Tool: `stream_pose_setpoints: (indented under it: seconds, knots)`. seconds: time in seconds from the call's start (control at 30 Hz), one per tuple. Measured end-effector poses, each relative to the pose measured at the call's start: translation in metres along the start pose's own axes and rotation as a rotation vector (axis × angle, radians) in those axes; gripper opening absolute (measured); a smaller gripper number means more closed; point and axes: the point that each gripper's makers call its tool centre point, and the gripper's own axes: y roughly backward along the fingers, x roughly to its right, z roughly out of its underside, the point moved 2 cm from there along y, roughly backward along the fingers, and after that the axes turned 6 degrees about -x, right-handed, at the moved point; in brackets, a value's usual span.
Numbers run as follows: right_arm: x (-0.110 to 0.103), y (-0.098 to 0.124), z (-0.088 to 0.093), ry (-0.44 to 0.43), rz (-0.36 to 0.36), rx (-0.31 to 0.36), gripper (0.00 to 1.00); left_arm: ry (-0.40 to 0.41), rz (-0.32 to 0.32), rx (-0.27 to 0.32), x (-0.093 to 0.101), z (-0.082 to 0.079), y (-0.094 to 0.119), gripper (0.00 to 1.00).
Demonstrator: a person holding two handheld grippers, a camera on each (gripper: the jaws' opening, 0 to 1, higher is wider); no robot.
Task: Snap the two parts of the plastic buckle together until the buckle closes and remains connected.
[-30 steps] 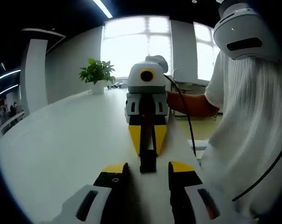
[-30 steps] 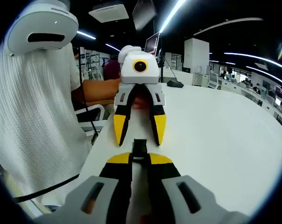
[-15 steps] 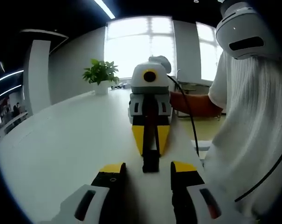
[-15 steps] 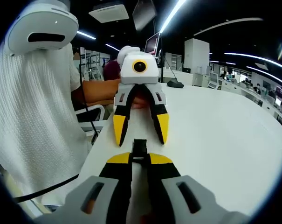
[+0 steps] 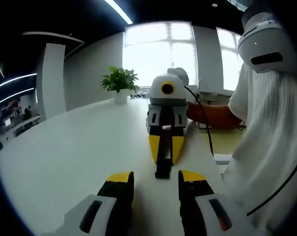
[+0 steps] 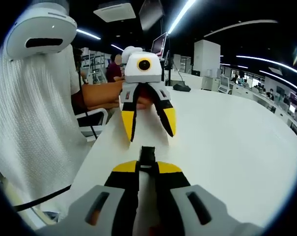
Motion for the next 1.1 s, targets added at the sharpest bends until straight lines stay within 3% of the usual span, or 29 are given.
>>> stream_pose_setpoints:
  seconds: [0.43,0.67,1.1]
  knots:
    - [0.023,-0.005,0.000,0.003,-0.021,-0.043,0.12,0.024,-0.070,0.000,-0.013,0.005,0.013,0.35]
    - [0.037,-0.005,0.001,-0.004,-0.030,-0.050,0.12,0.028,-0.144,-0.058,-0.026,0.016,0.012,0.31]
    - [0.069,0.005,0.004,-0.009,-0.029,-0.061,0.12,0.113,-0.256,-0.004,-0.041,0.004,0.014,0.35]
